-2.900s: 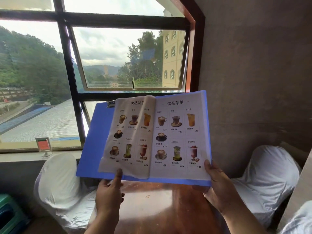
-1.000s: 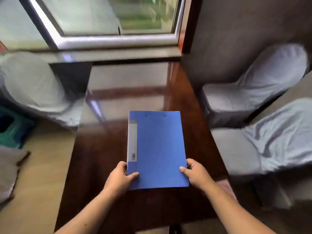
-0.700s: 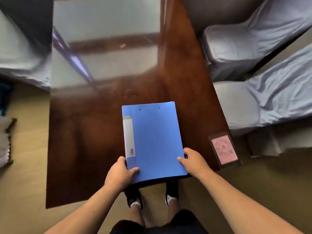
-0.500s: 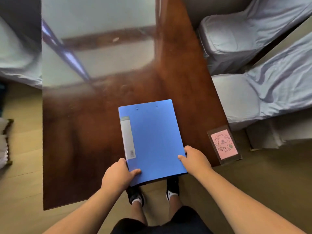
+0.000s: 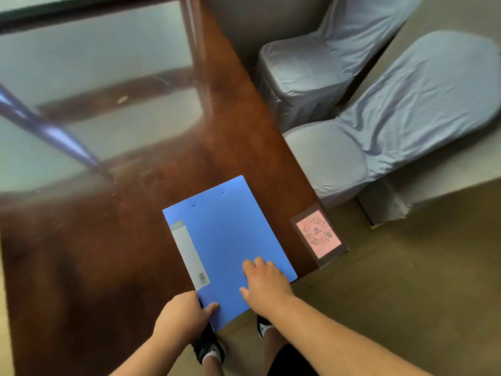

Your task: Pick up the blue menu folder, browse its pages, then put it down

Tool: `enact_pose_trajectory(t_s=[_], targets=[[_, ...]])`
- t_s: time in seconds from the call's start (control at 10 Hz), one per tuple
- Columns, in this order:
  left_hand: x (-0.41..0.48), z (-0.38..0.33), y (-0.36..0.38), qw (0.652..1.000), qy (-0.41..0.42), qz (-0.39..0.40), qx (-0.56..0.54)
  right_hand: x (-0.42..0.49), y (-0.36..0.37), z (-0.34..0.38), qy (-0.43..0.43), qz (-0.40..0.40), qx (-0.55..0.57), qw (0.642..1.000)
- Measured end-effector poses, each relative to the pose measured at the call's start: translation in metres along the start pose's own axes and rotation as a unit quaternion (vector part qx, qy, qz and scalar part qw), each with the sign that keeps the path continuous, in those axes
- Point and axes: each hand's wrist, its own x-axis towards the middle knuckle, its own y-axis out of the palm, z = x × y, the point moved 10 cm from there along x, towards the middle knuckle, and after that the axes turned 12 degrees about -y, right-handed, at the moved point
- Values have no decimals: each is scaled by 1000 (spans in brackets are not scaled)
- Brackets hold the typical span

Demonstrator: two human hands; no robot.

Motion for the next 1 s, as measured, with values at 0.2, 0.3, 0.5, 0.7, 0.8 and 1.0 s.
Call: enact_pose_trajectory(t_s=[0.2, 0.3, 0.5, 0.7, 0.8, 1.0], targets=[[0, -46, 2, 999, 34, -8, 15, -10, -16, -42, 13, -6, 9, 1000], [0, -56, 4, 999, 30, -6, 11, -14, -20, -53, 21, -10, 8, 1000], [2, -64, 5, 1000, 28, -5, 2, -17, -26, -60, 20, -25, 9, 999], [-15, -55, -35, 998, -1, -45, -33, -12, -37, -49, 15, -3, -22, 1000], [-31, -54, -118, 987, 25, -141, -78, 3, -94, -13, -16, -51, -46, 997], [-127, -28, -426, 891, 55, -435, -118, 20, -369, 137, -141, -300, -108, 937]])
